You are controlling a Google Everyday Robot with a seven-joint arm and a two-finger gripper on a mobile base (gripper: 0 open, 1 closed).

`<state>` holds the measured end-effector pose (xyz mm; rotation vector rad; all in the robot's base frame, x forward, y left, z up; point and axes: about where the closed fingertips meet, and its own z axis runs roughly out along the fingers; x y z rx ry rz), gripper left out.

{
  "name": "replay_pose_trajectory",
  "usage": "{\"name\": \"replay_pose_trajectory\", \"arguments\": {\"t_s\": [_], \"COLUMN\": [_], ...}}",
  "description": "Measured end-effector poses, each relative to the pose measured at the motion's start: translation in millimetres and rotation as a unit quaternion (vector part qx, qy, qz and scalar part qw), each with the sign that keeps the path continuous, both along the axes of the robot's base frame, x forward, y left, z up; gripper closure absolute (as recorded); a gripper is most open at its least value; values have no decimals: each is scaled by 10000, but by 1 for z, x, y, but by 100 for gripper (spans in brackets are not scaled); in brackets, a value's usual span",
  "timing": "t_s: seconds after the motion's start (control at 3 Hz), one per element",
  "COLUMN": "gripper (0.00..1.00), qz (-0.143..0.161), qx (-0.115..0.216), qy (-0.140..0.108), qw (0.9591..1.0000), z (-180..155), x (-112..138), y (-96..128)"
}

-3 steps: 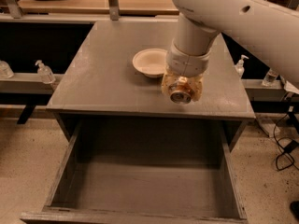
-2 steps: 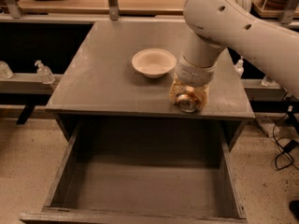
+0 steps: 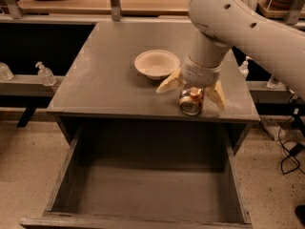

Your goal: Pick orange can from top drawer and place on counter

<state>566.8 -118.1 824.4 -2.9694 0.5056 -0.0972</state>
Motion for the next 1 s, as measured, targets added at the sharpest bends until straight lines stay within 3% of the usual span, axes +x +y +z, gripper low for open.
{"name": "replay_pose_trajectory", "arguments": {"t_s": [0.67,1.0], "gripper": [0,0], "qz": [-95,-309], "qx": [-24,116], "qy": [12,136], "qw": [10000,9994], "z": [6,17], "x": [3,7], "y": [-7,-19]}}
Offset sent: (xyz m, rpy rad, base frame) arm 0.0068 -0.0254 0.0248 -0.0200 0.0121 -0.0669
